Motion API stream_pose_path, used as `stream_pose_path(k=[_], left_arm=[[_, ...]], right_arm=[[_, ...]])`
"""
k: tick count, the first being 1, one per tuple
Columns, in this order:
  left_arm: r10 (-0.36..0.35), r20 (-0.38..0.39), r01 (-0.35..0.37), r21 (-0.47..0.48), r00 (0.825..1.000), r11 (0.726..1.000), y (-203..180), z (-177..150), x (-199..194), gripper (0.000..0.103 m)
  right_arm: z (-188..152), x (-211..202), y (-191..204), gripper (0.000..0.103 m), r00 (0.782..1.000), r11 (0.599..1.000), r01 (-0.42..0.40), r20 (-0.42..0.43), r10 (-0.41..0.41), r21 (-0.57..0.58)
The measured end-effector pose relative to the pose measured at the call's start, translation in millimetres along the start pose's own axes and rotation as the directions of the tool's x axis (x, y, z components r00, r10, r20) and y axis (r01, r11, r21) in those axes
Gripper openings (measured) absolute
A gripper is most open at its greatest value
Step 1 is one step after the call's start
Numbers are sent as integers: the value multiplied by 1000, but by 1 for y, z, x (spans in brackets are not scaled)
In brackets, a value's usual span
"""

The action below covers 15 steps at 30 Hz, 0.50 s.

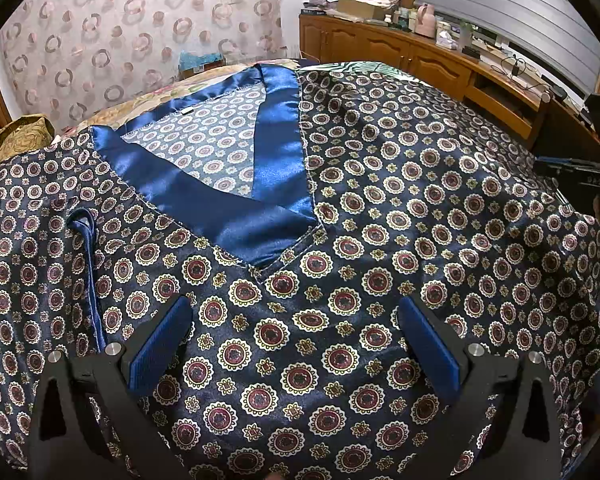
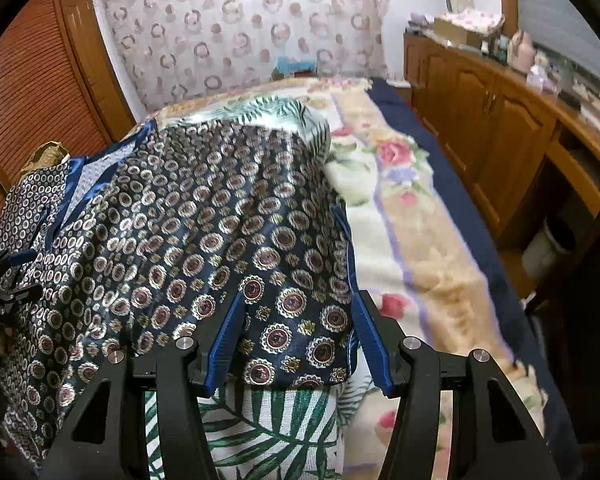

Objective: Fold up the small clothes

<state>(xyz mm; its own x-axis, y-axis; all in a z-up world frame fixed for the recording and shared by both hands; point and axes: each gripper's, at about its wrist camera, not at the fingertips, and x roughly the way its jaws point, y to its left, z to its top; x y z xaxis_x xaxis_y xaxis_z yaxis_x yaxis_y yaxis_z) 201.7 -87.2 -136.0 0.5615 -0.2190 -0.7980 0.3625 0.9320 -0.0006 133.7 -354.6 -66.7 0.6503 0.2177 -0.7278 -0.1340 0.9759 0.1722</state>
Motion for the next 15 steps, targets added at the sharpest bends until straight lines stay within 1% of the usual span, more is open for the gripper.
stream_pose_path(k=[7, 8, 9, 10, 11, 12, 13, 14, 15], left_arm=[[5, 0, -5, -5, 1000, 1000, 0, 1, 0, 103], [5, 1, -5, -5, 1000, 1000, 0, 0, 0, 103], [5, 0, -5, -5, 1000, 1000, 0, 1, 0, 103], [5, 0, -5, -5, 1000, 1000, 0, 1, 0, 103], [6, 0, -6, -5, 1000, 1000, 0, 1, 0, 103], [6, 0, -6, -5, 1000, 1000, 0, 1, 0, 103], [6, 0, -6, -5, 1000, 1000, 0, 1, 0, 103], [5, 0, -5, -6, 1000, 1000, 0, 1, 0, 103], [5, 0, -5, -6, 1000, 1000, 0, 1, 0, 103]], right_arm=[[-2, -2, -23, 57, 996, 994, -86, -20, 88, 73], [-2, -2, -24, 48, 994, 991, -105, -22, 107, 78], [-2, -5, -24, 33, 991, 989, -128, -19, 130, 76], [-2, -7, -23, 31, 993, 991, -113, -16, 114, 65], [-2, -11, -20, 22, 997, 996, -81, -10, 81, 38], [-1, -14, -17, 16, 999, 999, -47, -1, 47, 8], [0, -17, -15, 14, 1000, 999, -29, 6, 29, -15], [1, -21, -14, 9, 1000, 999, -17, 21, 17, -27], [3, -25, -11, 9, 999, 999, 0, 38, 2, -42]])
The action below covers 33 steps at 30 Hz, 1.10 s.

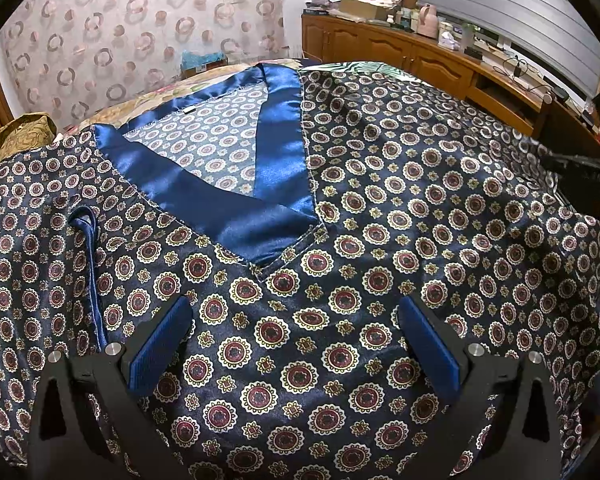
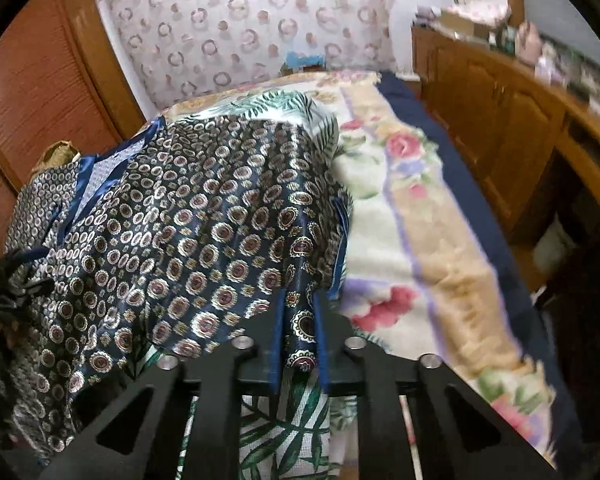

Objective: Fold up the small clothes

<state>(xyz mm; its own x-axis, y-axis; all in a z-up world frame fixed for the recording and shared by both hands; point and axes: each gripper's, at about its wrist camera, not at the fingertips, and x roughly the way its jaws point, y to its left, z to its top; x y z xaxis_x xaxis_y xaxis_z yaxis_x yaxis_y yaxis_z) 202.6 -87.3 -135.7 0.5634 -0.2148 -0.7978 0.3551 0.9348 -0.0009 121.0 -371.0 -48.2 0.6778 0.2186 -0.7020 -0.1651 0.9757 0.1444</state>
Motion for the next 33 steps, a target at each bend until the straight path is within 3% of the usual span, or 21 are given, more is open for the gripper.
stream_pose_path(k=[5, 8, 12, 15, 16, 18, 20, 26, 33], left_arm=[[11, 6, -11, -10, 1000, 1000, 0, -1, -1, 103], [4, 63, -2, -26, 998, 1000, 2, -3, -13, 102], [19, 173, -9, -56, 985, 998, 5, -7, -42, 102], [26, 205, -12, -71, 979, 997, 5, -9, -57, 102], [11, 204, 3, -66, 979, 998, 5, -10, -62, 102], [-28, 211, 39, -48, 977, 998, 3, -15, -70, 102], [-46, 227, 55, -32, 973, 998, 2, -19, -78, 102], [-39, 262, 46, -21, 964, 999, -2, -20, -90, 102], [-33, 289, 48, -47, 957, 998, 11, -17, -94, 102]], right_arm=[[17, -25, 30, 8, 993, 994, 47, 110, -36, -99], [30, -37, 57, 8, 987, 984, 43, 163, -14, -175], [47, -41, 108, 8, 979, 962, -35, 186, 88, -271], [47, -35, 148, 9, 968, 928, -146, 143, 205, -342], [46, -33, 157, 14, 966, 921, -158, 136, 219, -356], [44, -32, 166, 37, 966, 918, -159, 135, 221, -364], [39, -34, 159, 51, 961, 922, -167, 150, 231, -350], [40, -25, 124, 52, 981, 957, -93, 139, 134, -274], [44, 18, 89, 52, 997, 979, -67, 36, 75, -194]])
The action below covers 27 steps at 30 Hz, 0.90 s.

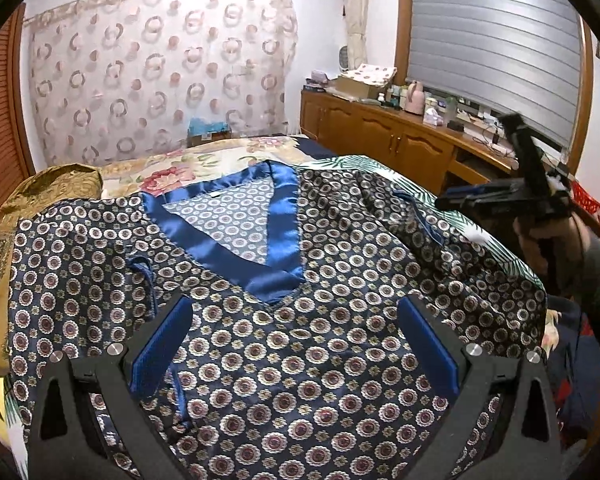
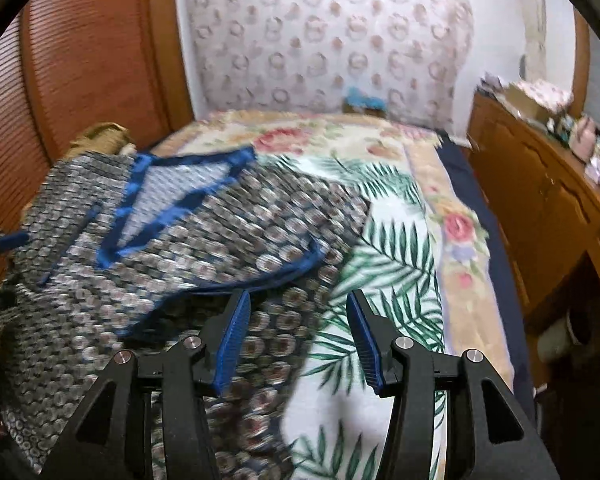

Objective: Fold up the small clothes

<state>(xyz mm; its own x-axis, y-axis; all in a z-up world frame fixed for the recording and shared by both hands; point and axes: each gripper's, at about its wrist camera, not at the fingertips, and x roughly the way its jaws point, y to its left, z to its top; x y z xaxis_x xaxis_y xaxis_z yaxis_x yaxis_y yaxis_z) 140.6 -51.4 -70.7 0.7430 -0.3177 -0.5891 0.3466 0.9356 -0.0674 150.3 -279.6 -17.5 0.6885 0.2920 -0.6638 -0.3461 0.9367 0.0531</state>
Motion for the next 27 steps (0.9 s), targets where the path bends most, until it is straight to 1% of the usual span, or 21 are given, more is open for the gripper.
stream_pose_path(k=[4, 6, 7, 9, 10, 11, 13, 17, 20, 22, 24, 25, 27], left_arm=[[17, 1, -17, -6, 1000, 1000, 11, 3, -1, 102], [19, 0, -19, -4, 1000, 1000, 16, 5, 0, 102], [22, 1, -22, -2, 1000, 1000, 18, 6, 0, 102], [27, 8, -27, -2, 1000, 1000, 23, 8, 2, 102], [27, 10, -27, -4, 1000, 1000, 26, 8, 5, 102], [30, 4, -30, -6, 1000, 1000, 30, 7, 9, 102], [38, -22, -39, -15, 999, 999, 37, 3, 19, 102], [51, -60, -53, -37, 997, 998, 50, -2, 35, 102], [56, -80, -60, -49, 995, 997, 57, -5, 43, 102], [64, -92, -69, -54, 994, 996, 60, -8, 47, 102], [75, -103, -81, -56, 992, 995, 62, -10, 51, 102], [76, -108, -82, -58, 991, 995, 63, -11, 51, 102], [77, -140, -88, -70, 987, 994, 64, -13, 56, 102]], right_arm=[[23, 27, 7, 52, 998, 998, -58, -18, 58, 23], [32, 39, 16, 52, 998, 999, -54, -26, 54, 4], [33, 54, 14, 51, 999, 999, -45, -31, 45, -1], [40, 65, 14, 42, 998, 999, -42, -48, 42, 0], [40, 72, 14, 39, 997, 999, -45, -63, 45, 1], [41, 80, 16, 37, 996, 999, -40, -78, 39, -4], [45, 91, 20, 37, 996, 999, -37, -81, 36, -19], [55, 110, 25, 37, 993, 996, -88, -85, 86, -15], [65, 120, 32, 37, 989, 991, -123, -86, 119, -42], [72, 121, 40, 37, 982, 981, -178, -71, 172, -76], [80, 119, 49, 37, 965, 959, -263, -33, 261, -104], [82, 120, 50, 37, 962, 956, -274, -30, 272, -108], [88, 125, 56, 37, 968, 959, -250, -29, 248, -136]])
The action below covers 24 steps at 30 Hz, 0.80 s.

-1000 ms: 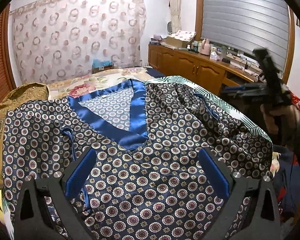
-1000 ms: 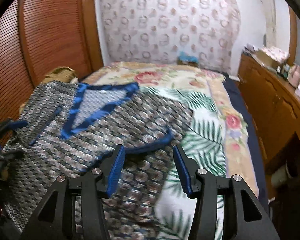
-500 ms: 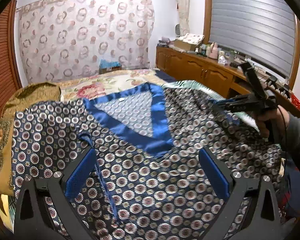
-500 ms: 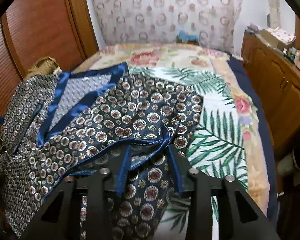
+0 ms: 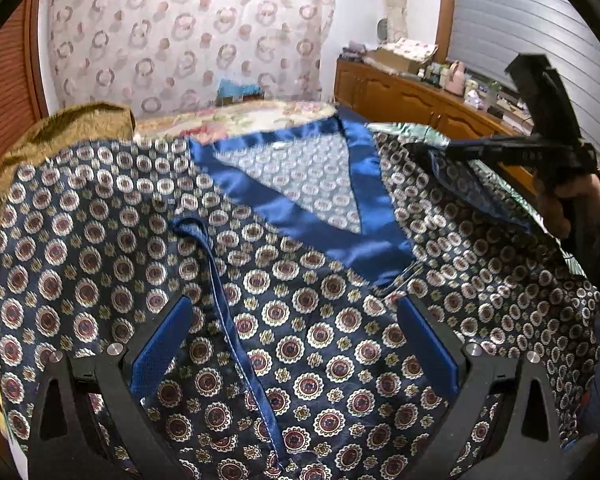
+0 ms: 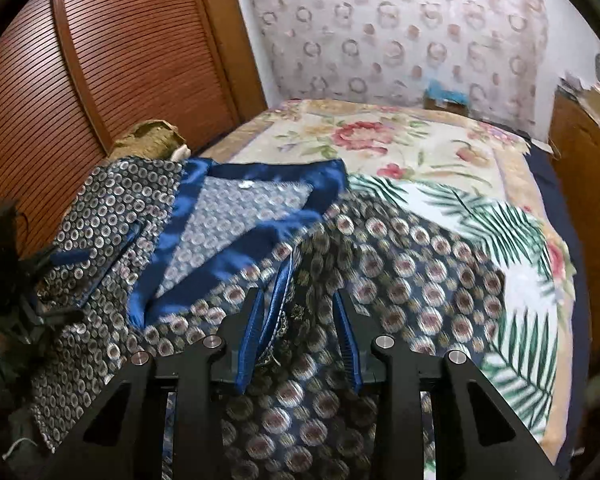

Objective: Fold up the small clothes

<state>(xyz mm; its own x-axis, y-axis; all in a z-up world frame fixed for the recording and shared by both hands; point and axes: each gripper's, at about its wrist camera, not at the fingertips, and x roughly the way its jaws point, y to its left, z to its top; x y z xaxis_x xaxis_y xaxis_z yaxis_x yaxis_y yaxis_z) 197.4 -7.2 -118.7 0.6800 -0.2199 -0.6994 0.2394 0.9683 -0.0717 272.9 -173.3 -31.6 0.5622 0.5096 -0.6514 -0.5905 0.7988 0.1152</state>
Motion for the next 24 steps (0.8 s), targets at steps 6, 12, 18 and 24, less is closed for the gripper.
stream_pose_path(k=[6, 12, 18, 24], left_arm=[[27, -39, -27, -11, 999, 1000, 2, -1, 7, 102], [57, -125, -60, -17, 991, 998, 3, -1, 25, 102], [84, -137, -83, 11, 987, 996, -4, 0, 29, 102], [84, -137, -83, 9, 987, 996, -3, 0, 30, 102]], right_arm=[[-1, 12, -3, 48, 981, 980, 192, -11, -193, -56], [-9, 38, 0, 50, 968, 969, 233, -74, -239, -77], [0, 42, 33, 50, 991, 989, 104, -78, -112, -104], [3, 12, 55, 50, 997, 991, 77, -20, -79, -113]])
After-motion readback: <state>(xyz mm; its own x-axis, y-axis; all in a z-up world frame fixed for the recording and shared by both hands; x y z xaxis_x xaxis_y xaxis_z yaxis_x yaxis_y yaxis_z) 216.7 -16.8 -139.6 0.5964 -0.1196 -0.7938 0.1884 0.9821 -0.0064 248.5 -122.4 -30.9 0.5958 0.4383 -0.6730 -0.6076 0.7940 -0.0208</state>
